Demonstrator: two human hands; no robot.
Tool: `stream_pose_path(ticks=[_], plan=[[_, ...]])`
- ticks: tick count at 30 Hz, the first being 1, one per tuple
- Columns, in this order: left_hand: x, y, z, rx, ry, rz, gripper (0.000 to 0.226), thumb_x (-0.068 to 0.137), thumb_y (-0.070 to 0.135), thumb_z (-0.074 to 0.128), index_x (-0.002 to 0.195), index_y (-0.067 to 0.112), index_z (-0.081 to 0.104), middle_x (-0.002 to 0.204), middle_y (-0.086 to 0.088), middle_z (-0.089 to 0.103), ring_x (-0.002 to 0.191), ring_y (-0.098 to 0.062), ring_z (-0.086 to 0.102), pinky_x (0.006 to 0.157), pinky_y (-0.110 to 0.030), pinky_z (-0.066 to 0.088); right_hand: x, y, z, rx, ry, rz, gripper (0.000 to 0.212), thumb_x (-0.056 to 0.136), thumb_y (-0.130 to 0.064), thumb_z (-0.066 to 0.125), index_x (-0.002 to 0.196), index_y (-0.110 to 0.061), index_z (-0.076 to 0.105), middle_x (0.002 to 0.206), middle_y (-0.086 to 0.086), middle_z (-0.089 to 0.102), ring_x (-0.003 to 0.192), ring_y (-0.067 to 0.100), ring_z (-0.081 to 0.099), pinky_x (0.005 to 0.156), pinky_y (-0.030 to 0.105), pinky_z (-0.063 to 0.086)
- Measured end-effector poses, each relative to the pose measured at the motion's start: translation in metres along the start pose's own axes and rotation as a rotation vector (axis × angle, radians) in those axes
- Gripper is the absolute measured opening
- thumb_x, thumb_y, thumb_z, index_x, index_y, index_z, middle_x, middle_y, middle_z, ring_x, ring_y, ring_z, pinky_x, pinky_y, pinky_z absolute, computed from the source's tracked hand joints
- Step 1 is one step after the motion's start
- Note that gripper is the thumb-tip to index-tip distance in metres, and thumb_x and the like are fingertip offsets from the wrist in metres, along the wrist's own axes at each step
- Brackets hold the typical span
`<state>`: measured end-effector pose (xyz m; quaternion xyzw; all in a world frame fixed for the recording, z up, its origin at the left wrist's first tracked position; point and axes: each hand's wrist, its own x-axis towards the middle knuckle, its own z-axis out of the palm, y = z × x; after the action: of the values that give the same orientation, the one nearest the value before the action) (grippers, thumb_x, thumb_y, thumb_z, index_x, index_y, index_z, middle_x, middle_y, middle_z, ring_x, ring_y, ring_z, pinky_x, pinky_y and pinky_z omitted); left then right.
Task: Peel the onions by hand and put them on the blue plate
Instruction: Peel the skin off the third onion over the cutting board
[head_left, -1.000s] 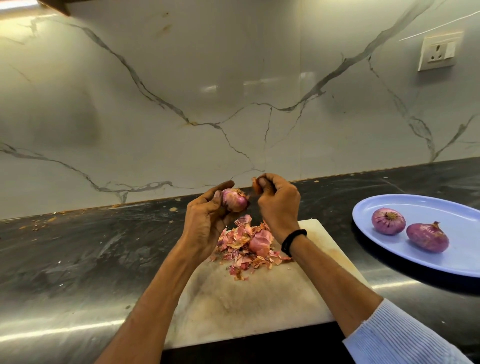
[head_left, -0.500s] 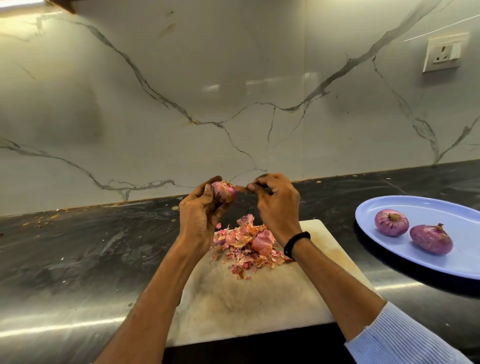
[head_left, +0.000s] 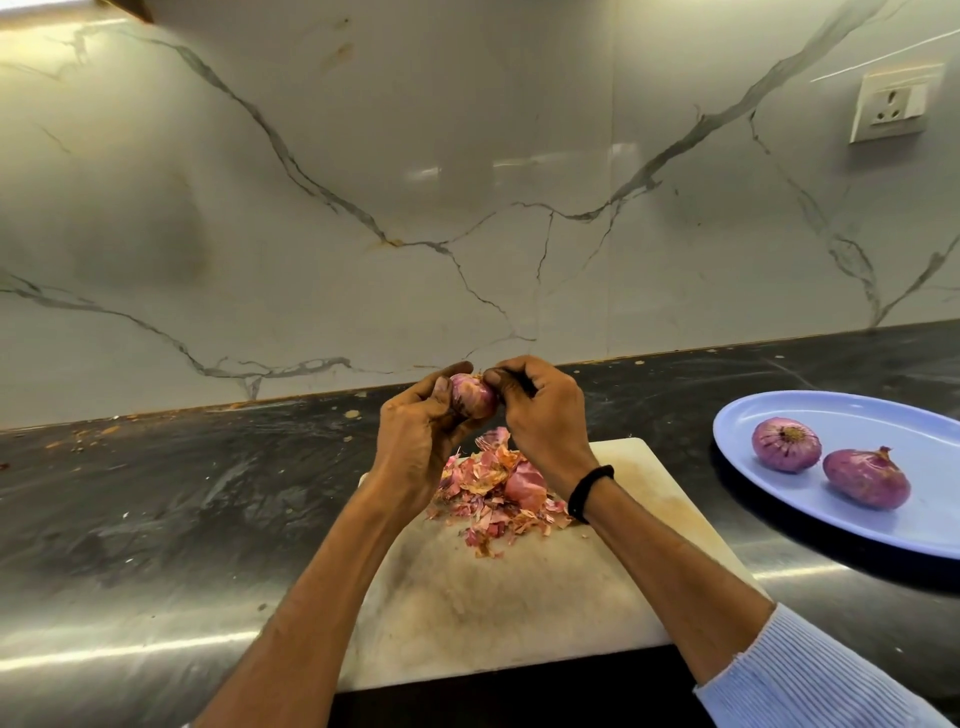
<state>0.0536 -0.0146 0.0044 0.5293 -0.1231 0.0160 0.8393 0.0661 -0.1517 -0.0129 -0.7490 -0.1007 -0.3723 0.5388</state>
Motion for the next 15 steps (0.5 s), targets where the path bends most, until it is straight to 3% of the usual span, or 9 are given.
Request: stream_pose_path(ticks=[6, 10, 13, 15], plan=[[-0.003, -0.001, 0.002, 0.021, -0.039, -0.021, 0.027, 0.102, 0.009, 0.044, 0.112, 0.004, 0.068, 0.11, -0.015, 0.071, 0.097, -0.028, 0.073, 0.081, -0.038, 0.062, -0.002, 0.0, 0.003, -0.17, -0.018, -0.059, 0.012, 0.098, -0.001, 0.054, 0.103, -0.002, 0.065, 0.098, 0.006, 0.062, 0.091, 0.015, 0.057, 0.078, 0.015, 0.05], [-0.002, 0.001, 0.001, -0.016, -0.036, -0.027, 0.031, 0.103, 0.006, 0.04, 0.118, -0.001, 0.066, 0.117, -0.018, 0.069, 0.104, -0.034, 0.07, 0.082, -0.041, 0.062, 0.002, -0.001, -0.002, -0.04, 0.006, 0.11, 0.014, 0.102, -0.004, 0.047, 0.101, -0.01, 0.06, 0.095, -0.001, 0.06, 0.091, 0.013, 0.056, 0.074, 0.018, 0.048], [0.001, 0.005, -0.002, -0.07, -0.004, -0.006, 0.031, 0.104, 0.006, 0.039, 0.118, -0.001, 0.066, 0.116, -0.017, 0.069, 0.103, -0.034, 0.07, 0.076, -0.035, 0.062, 0.011, 0.0, -0.014, 0.075, 0.098, 0.207, 0.009, 0.1, -0.01, 0.055, 0.1, -0.017, 0.06, 0.093, -0.007, 0.062, 0.088, 0.01, 0.058, 0.071, 0.017, 0.048], [0.003, 0.005, -0.005, -0.075, 0.022, 0.005, 0.031, 0.104, 0.007, 0.04, 0.122, 0.0, 0.064, 0.121, -0.018, 0.067, 0.108, -0.036, 0.068, 0.077, -0.034, 0.062, 0.01, 0.0, -0.016, 0.045, 0.088, 0.187, 0.02, 0.095, -0.001, 0.06, 0.103, -0.02, 0.062, 0.103, -0.004, 0.064, 0.095, 0.007, 0.059, 0.075, 0.007, 0.048]])
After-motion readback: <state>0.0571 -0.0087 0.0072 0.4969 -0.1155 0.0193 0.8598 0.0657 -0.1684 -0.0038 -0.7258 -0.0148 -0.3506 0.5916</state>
